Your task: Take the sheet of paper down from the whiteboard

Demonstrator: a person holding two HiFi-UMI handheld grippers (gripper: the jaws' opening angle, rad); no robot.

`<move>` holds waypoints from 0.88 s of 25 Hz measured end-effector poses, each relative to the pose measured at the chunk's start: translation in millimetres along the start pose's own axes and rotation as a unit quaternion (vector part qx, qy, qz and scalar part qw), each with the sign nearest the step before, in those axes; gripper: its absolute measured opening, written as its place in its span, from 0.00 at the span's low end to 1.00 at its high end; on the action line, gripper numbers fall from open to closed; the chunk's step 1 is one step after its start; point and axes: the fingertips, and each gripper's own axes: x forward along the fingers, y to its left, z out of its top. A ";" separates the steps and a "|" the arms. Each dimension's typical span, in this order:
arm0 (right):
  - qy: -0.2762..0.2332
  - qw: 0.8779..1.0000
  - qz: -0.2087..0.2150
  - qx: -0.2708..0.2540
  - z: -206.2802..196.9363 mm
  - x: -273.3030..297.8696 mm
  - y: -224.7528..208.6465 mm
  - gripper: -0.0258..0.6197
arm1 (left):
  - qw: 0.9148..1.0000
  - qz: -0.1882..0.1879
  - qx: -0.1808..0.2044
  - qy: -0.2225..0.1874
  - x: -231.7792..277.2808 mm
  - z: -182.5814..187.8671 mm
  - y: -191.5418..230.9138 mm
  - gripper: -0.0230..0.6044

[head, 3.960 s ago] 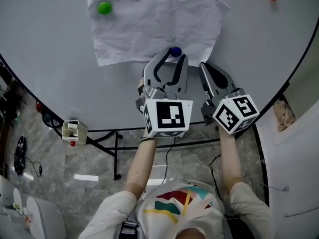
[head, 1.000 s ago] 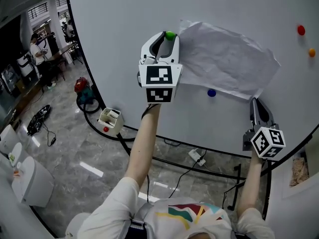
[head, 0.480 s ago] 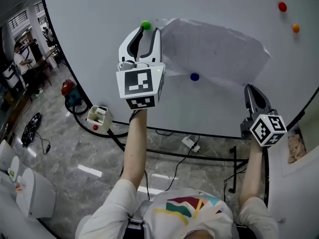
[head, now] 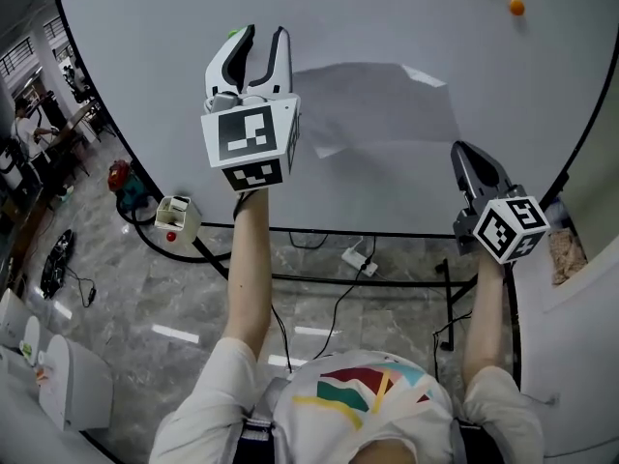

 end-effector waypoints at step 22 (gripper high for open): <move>0.055 0.996 -0.076 -0.013 -73.3 -20.9 92.8 0.06 | 0.958 -0.112 -0.197 0.175 -155.8 -148.1 -100.8 0.31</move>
